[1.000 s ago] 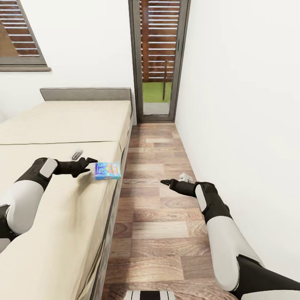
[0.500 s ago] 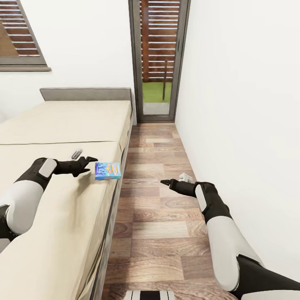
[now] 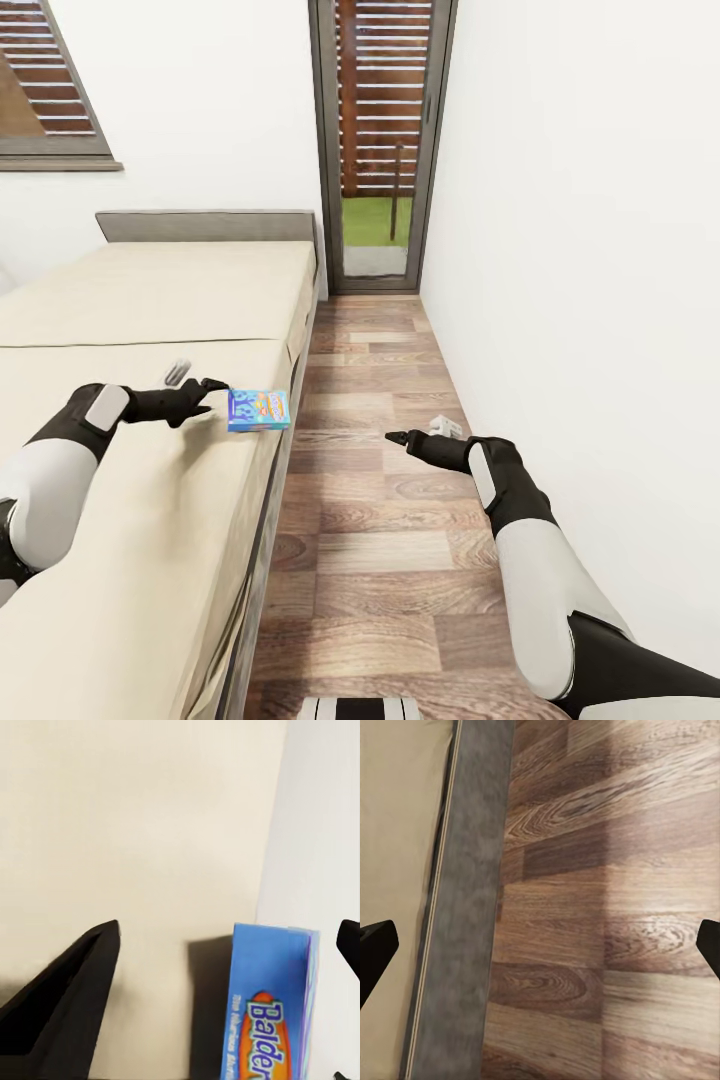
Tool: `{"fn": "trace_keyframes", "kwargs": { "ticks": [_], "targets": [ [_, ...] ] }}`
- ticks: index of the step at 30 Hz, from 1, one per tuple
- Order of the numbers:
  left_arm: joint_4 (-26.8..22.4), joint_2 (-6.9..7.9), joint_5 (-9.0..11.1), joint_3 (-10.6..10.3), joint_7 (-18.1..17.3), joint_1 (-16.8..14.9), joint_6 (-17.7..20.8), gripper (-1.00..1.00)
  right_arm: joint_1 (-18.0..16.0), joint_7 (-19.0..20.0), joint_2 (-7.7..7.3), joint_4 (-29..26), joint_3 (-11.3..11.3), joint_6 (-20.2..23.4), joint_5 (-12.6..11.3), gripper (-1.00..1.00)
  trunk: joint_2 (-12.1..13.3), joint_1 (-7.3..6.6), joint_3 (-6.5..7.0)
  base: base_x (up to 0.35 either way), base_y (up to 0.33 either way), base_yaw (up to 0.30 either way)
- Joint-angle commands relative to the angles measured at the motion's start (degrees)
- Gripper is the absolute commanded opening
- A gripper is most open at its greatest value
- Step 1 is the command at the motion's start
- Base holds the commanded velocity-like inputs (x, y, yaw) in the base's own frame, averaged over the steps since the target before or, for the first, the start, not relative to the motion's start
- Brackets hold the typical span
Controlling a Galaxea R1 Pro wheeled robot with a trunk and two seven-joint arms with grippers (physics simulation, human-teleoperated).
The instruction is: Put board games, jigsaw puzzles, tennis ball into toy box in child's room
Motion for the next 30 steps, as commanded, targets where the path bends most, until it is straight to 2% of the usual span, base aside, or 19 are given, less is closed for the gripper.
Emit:
{"fn": "trace_keyframes", "kwargs": {
  "ticks": [1,4,5,7,11,12,16,20,24,25,26,27,30],
  "targets": [
    [-0.35,0.29,-0.47,0.38,-0.22,0.02,0.32,1.00,-0.05,0.42,0.08,-0.07,-0.36,0.31,0.34,1.00,-0.02,-0.01,-0.05,0.000,0.000,0.000],
    [-2.11,1.42,0.76,0.36,-0.24,0.54,1.43,1.00,-0.05,0.54,0.08,0.09,-0.33,0.32,0.29,1.00,-0.02,-0.01,-0.05,0.000,0.000,0.000],
    [-4.59,2.10,1.65,0.34,-0.21,1.40,3.84,1.00,-0.14,0.45,0.08,0.45,-0.29,0.41,0.31,1.00,-0.02,-0.01,-0.05,0.000,0.000,0.000],
    [-8.70,2.55,2.20,0.34,-0.03,2.69,6.36,1.00,-0.31,0.36,0.08,0.83,-0.29,0.46,0.35,1.00,-0.02,-0.01,-0.05,0.000,0.000,0.000],
    [-20.98,3.05,2.74,0.58,0.25,6.83,9.14,1.00,-0.65,0.14,0.08,1.75,-0.42,0.56,0.43,1.00,-0.02,-0.01,-0.05,0.000,0.000,0.000],
    [-20.98,3.05,2.74,0.58,0.25,6.83,9.14,1.00,-0.65,0.14,0.08,1.75,-0.42,0.56,0.43,1.00,-0.02,-0.01,-0.05,0.000,0.000,0.000],
    [-34.70,2.98,3.15,2.84,0.37,11.71,10.15,1.00,-1.17,-2.64,0.08,3.20,-0.55,0.59,0.37,1.00,-0.02,-0.01,-0.05,0.000,0.000,0.000],
    [-48.10,2.37,4.75,5.09,0.41,18.74,10.15,1.00,-1.85,-9.67,0.08,4.32,-0.72,0.46,-0.15,1.00,-0.02,-0.01,-0.05,0.000,0.000,0.000],
    [-60.45,0.42,9.11,6.35,0.68,27.23,10.15,1.00,-2.15,-14.06,0.08,4.18,-0.83,-0.02,-0.57,1.00,-0.02,-0.01,-0.05,0.000,0.000,0.000],
    [-60.45,0.42,9.11,6.35,0.68,27.23,10.15,1.00,-2.15,-14.06,0.08,4.18,-0.83,-0.02,-0.57,1.00,-0.02,-0.01,-0.05,0.000,0.000,0.000],
    [-62.75,-0.22,10.30,6.60,0.81,29.35,10.15,1.00,-2.20,-14.58,0.08,4.14,-0.81,-0.49,-0.64,1.00,-0.02,-0.01,-0.05,0.000,0.000,0.000],
    [-65.95,-1.40,12.30,7.05,0.99,33.25,10.15,1.00,-2.27,-15.26,0.08,4.05,-0.73,-1.85,-0.72,1.00,-0.02,-0.01,-0.05,0.000,0.000,0.000],
    [-68.73,-2.46,14.18,8.10,1.16,37.75,10.15,1.00,-2.33,-15.78,0.08,4.00,-0.63,-3.66,-0.80,1.00,-0.02,-0.01,-0.05,0.000,0.000,0.000]
  ]
}}
